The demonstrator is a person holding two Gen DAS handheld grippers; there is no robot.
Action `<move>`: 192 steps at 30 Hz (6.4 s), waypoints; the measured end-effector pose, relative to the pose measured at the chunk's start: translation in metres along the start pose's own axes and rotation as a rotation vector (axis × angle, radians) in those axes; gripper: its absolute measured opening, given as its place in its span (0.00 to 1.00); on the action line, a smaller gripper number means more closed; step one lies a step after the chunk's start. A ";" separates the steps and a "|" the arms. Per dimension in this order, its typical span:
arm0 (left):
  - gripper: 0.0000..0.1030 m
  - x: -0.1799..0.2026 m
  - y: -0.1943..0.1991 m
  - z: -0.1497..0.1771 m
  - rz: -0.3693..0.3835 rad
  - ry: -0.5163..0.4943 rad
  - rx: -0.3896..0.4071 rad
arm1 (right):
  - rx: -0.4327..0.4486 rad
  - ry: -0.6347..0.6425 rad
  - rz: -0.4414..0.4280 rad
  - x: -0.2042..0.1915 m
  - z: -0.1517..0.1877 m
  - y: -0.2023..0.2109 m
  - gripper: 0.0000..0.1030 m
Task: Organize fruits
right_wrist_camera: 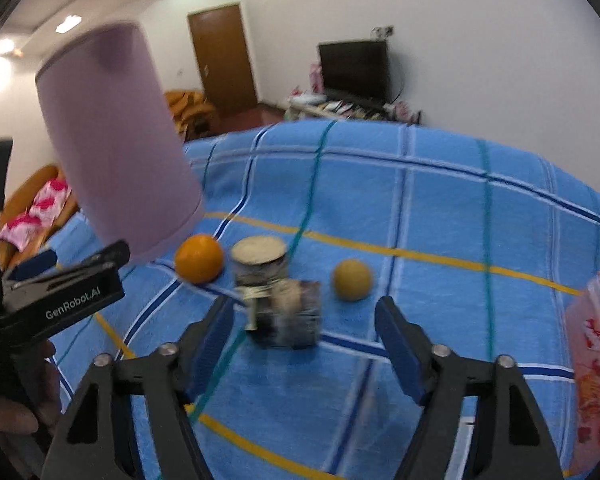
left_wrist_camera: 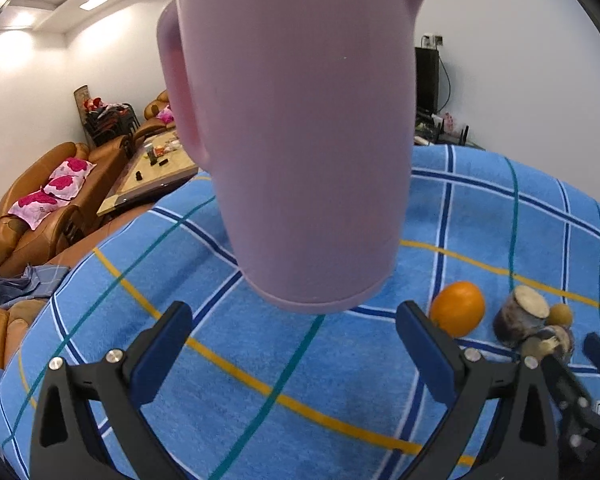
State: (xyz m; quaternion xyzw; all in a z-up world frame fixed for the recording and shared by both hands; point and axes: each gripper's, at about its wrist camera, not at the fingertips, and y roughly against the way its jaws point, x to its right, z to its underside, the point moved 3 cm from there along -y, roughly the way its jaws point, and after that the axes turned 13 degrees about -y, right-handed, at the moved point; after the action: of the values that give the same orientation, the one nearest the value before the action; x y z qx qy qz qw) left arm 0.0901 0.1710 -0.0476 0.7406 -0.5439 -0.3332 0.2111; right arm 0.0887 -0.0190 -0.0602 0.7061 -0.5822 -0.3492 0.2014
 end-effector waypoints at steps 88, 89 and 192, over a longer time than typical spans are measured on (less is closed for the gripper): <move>0.39 0.087 0.076 0.014 0.204 -0.129 0.267 | 0.352 0.063 0.188 0.042 0.021 0.100 0.43; 0.39 0.089 0.077 0.015 0.208 -0.131 0.265 | 0.353 0.064 0.193 0.044 0.022 0.102 0.43; 0.47 0.382 0.178 0.010 0.526 -0.373 0.237 | 0.244 -0.076 0.442 0.322 -0.016 0.156 0.44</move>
State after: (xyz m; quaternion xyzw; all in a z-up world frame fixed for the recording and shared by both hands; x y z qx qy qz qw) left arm 0.0353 -0.2474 -0.0350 0.5207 -0.7806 -0.3313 0.0992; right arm 0.0193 -0.3687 -0.0254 0.5671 -0.7675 -0.2499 0.1642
